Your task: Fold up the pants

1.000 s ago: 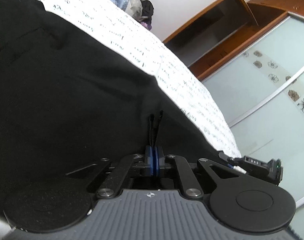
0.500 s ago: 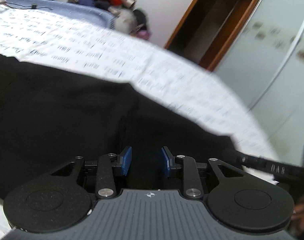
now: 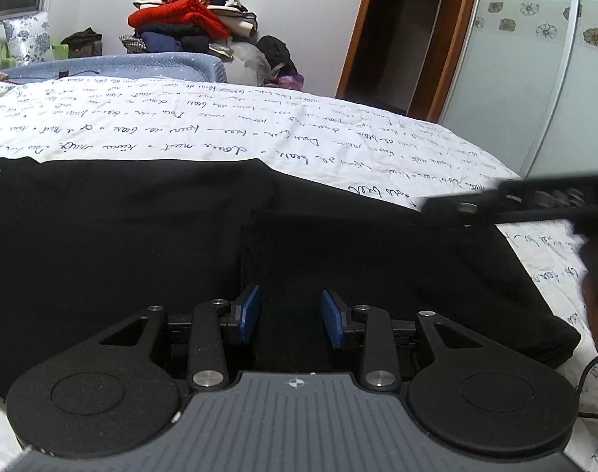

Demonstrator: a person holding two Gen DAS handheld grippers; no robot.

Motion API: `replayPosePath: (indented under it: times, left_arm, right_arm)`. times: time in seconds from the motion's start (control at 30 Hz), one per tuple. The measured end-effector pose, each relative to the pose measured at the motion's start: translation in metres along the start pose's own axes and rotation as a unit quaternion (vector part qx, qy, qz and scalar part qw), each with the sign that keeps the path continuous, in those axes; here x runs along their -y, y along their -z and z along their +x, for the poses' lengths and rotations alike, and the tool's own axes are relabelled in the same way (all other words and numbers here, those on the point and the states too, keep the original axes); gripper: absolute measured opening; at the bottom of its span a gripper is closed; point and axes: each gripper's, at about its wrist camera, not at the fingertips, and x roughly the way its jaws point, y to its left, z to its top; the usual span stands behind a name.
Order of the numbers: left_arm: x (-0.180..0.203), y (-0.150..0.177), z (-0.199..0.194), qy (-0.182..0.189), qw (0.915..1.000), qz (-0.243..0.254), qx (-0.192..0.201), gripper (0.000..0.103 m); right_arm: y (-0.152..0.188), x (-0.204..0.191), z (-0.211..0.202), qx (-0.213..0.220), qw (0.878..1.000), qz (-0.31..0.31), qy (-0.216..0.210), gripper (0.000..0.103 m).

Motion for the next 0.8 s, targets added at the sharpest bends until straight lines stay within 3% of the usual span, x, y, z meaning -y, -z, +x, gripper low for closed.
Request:
replayPosePath:
  times: [0.17,0.23,0.27,0.37,0.47,0.57,0.67,0.8]
  left_arm:
    - [0.001,0.001,0.000,0.002,1.0000,0.007,0.004,0.046]
    - [0.001,0.002,-0.001,0.003,1.0000,0.006,0.005,0.046]
    - [0.001,0.002,0.000,0.003,1.0000,0.005,0.005,0.046]
    - [0.000,0.002,0.000,0.005,1.0000,0.001,0.006,0.046]
    - [-0.001,0.003,-0.001,0.008,0.9999,-0.001,0.008,0.046]
    - [-0.002,0.003,-0.001,0.010,0.9999,-0.003,0.010,0.046]
    - [-0.004,0.004,-0.002,0.013,0.9998,-0.006,0.012,0.047]
    - [-0.012,0.003,-0.008,0.013,0.9993,-0.028,0.020,0.049]
  right_arm:
    - [-0.019,-0.037,0.051,-0.045,0.996,-0.068,-0.024,0.074]
    - [-0.018,-0.050,0.076,-0.082,0.992,-0.079,-0.046,0.074]
    - [-0.016,-0.053,0.090,-0.102,0.990,-0.083,-0.050,0.076]
    - [-0.015,-0.060,0.104,-0.095,0.988,-0.110,-0.052,0.097]
    - [-0.019,-0.057,0.107,-0.097,0.989,-0.097,-0.055,0.099]
    - [-0.021,-0.049,0.089,-0.077,0.994,-0.057,-0.047,0.099]
    - [-0.021,-0.032,0.062,-0.030,0.998,0.012,-0.062,0.099]
    - [-0.006,-0.007,0.038,-0.023,0.982,0.127,-0.135,0.099]
